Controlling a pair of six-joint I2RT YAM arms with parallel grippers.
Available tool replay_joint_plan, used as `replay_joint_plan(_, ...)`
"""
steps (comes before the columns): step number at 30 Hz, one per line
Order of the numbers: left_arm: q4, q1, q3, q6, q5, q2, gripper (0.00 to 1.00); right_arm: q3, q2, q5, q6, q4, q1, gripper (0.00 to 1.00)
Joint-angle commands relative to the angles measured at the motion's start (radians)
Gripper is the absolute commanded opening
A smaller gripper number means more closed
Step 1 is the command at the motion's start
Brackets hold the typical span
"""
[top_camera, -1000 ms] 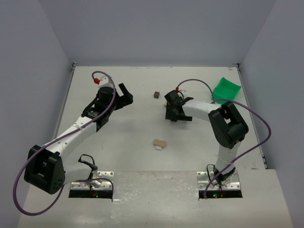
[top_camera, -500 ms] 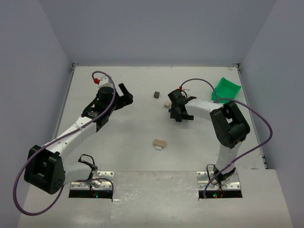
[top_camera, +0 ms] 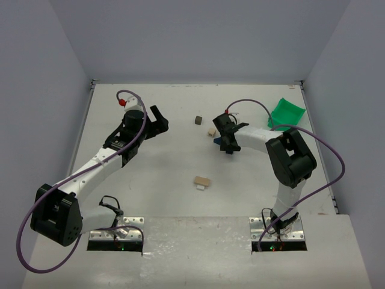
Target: Build the wood block tower
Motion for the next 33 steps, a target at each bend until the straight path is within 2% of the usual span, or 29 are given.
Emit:
replay_joint_plan(1,0.045,0.003,0.000,0.009,-0.011,-0.026,1.00,0.004,0.004,0.007,-0.008,0.039,-0.011,0.32)
replay_joint_plan(8,0.045,0.003,0.000,0.009,-0.008,-0.026,1.00,-0.014,-0.030,0.035,-0.010,0.045,-0.011,0.18)
replay_joint_plan(13,0.043,0.003,0.003,0.008,-0.003,-0.028,1.00,-0.047,-0.113,-0.005,-0.139,0.096,-0.011,0.02)
replay_joint_plan(17,0.039,0.003,-0.001,0.005,-0.003,-0.039,1.00,-0.137,-0.247,-0.065,-0.356,0.192,-0.012,0.00)
replay_joint_plan(19,0.039,0.003,-0.005,0.005,-0.001,-0.045,1.00,-0.208,-0.339,-0.168,-0.471,0.273,-0.011,0.00)
replay_joint_plan(21,0.040,0.003,-0.007,0.003,0.002,-0.054,1.00,-0.275,-0.463,-0.361,-0.578,0.318,-0.005,0.00)
replay_joint_plan(23,0.042,0.003,-0.011,0.004,0.012,-0.060,1.00,-0.335,-0.542,-0.501,-0.714,0.311,0.010,0.00)
replay_joint_plan(25,0.041,0.003,-0.012,0.005,0.016,-0.064,1.00,-0.359,-0.599,-0.591,-0.778,0.271,0.033,0.00)
replay_joint_plan(28,0.032,0.003,-0.012,0.003,0.014,-0.072,1.00,-0.356,-0.648,-0.614,-0.841,0.179,0.120,0.00)
replay_joint_plan(33,0.017,0.002,-0.026,0.000,0.008,-0.112,1.00,-0.291,-0.602,-0.564,-0.845,0.065,0.318,0.01)
